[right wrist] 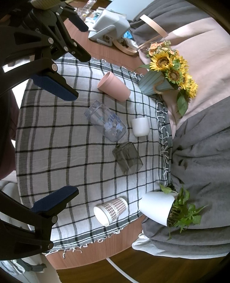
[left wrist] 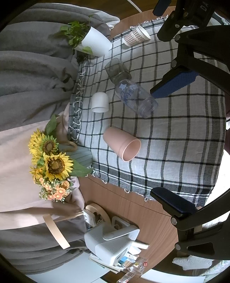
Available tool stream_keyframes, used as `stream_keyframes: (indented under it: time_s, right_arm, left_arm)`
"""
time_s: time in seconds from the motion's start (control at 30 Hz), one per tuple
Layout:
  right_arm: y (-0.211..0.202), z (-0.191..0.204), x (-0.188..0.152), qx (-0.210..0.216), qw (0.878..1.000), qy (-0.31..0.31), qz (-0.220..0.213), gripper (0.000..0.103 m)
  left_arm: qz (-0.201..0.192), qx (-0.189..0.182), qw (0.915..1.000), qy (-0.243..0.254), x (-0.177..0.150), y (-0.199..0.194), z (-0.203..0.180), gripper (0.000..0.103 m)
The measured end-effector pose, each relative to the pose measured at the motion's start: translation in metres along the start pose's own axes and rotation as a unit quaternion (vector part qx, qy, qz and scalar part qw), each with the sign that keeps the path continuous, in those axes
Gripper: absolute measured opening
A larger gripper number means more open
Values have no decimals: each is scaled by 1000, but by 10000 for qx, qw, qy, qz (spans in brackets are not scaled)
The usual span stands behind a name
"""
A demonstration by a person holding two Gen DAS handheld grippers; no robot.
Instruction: Flip cup upside down
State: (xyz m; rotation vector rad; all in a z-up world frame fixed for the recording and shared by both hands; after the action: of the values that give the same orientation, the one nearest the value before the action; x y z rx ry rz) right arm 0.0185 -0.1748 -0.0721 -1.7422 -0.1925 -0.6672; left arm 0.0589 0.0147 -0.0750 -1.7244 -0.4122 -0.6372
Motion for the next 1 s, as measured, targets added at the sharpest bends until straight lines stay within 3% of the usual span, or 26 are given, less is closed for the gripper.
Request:
stream_keyframes:
  time_s: [0.47,0.77,1.0]
  right_arm:
    - [20,14,-1,12,9995,19,317,97]
    - [47,30,10,-97,9964,481,691,97]
    - [70,43,18,-235,9883,1041,1090,97]
  left_arm:
    - [460,-25,9987,211,12,32,12,103]
    - [773,-230,9951,567,33,64,26,103]
    - [1269,-537,9874,773,49,105,38,103]
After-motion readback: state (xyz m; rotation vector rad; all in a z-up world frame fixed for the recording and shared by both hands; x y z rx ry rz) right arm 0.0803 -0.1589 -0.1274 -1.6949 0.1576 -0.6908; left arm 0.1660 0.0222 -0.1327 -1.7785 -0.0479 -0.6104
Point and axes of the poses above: each gripper's, at about its wrist camera, not at the fingertips, and y roughly the way its jaws point, z to its left, x to its top, the point moved 8 cm from there along y, roughly the way its jaws point, and after that the axes turned 15 degrees about -x, right-handed, at the moved point
